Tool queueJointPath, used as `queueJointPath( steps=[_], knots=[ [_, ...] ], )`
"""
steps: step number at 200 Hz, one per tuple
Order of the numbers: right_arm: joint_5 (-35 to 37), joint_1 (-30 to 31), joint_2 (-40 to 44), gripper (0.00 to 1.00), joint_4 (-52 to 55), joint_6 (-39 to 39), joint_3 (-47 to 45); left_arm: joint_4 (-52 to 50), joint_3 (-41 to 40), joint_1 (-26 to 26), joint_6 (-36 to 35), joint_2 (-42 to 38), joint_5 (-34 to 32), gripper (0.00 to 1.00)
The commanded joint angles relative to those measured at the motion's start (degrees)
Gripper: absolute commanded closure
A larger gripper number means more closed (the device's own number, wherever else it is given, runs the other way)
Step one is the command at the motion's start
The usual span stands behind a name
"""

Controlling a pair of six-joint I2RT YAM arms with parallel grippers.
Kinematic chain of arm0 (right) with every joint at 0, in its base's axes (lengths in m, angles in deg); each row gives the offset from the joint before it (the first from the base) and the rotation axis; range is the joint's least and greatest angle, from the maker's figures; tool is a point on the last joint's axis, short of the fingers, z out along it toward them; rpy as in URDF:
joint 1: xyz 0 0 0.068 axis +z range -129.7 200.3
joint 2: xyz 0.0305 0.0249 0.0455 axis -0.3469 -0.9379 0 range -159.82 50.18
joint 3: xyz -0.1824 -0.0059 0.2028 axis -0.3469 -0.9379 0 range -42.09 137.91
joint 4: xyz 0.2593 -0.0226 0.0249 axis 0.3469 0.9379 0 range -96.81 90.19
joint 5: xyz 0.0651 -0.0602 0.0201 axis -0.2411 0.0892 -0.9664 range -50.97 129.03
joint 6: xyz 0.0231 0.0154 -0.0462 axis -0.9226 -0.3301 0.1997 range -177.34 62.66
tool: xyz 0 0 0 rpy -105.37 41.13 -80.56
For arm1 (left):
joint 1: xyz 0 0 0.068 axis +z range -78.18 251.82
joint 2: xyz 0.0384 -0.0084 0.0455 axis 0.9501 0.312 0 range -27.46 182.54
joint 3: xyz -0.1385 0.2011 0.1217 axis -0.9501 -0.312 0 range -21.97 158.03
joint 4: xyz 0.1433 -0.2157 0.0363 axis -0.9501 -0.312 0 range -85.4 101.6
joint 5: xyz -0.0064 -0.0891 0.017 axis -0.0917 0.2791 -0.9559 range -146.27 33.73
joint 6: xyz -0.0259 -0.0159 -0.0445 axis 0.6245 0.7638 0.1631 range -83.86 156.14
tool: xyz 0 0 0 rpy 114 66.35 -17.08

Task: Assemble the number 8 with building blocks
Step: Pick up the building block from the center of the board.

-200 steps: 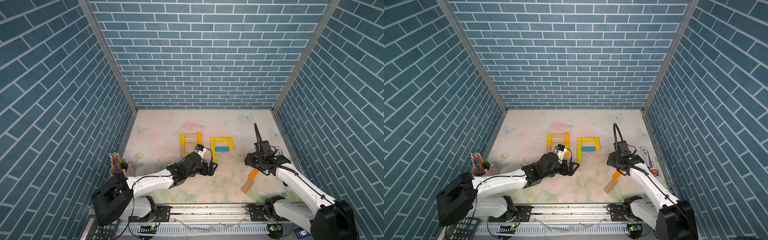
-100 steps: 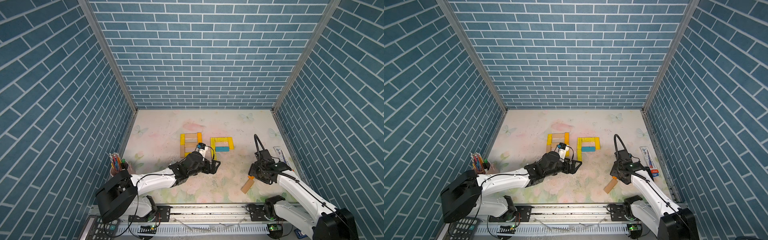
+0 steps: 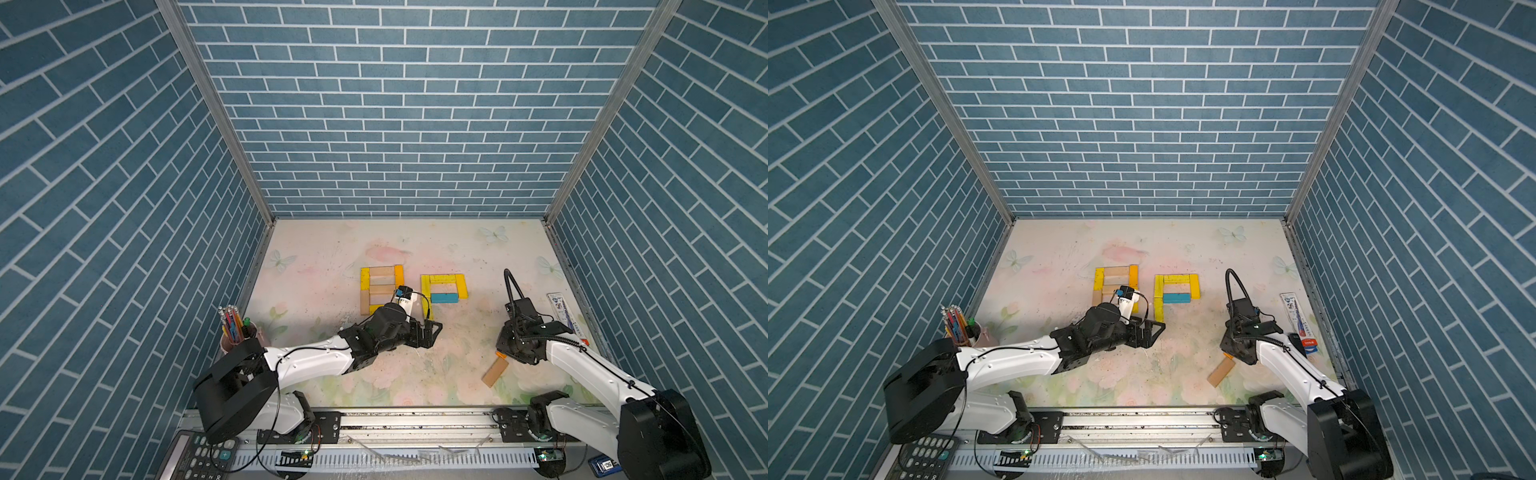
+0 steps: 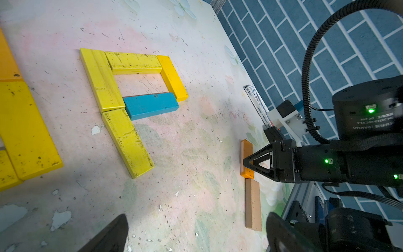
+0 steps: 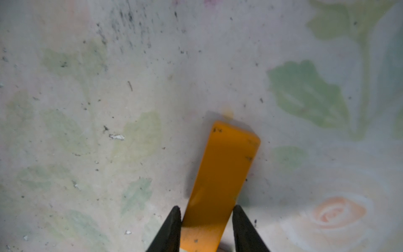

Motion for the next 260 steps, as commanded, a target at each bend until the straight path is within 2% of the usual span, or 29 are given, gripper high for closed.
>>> queueJointPath(
  steps=[1, 42, 107, 118, 183, 260],
  knots=[
    [-0.3, -0.3, -1.1, 0.62, -1.2, 0.7, 0.7, 0.6, 1.2, -0.3, 0.1, 0.3, 0.3, 0.00],
    [-0.4, -0.3, -3.6, 0.77, -4.0, 5.4, 2.9, -1.0, 1.5, -0.1, -0.2, -0.4, 0.1, 0.00],
    [-7.2, -0.5, -17.8, 0.77, -10.3, 19.6, 12.4, -0.6, -1.1, 2.3, 3.1, -3.8, 0.3, 0.00],
    [-10.1, -0.5, -19.5, 0.77, -10.6, 21.5, 14.0, -0.8, -1.1, 2.8, 3.4, -4.0, 0.8, 0.00],
    [-14.5, 0.1, -26.0, 0.76, -8.3, 26.1, 20.5, 0.0, -1.2, 4.9, 5.7, -3.3, 2.9, 0.00],
    [-8.9, 5.2, -30.9, 0.75, -6.9, 26.7, 23.6, -0.1, -0.9, 5.1, 5.6, -2.7, 3.2, 0.01]
  ],
)
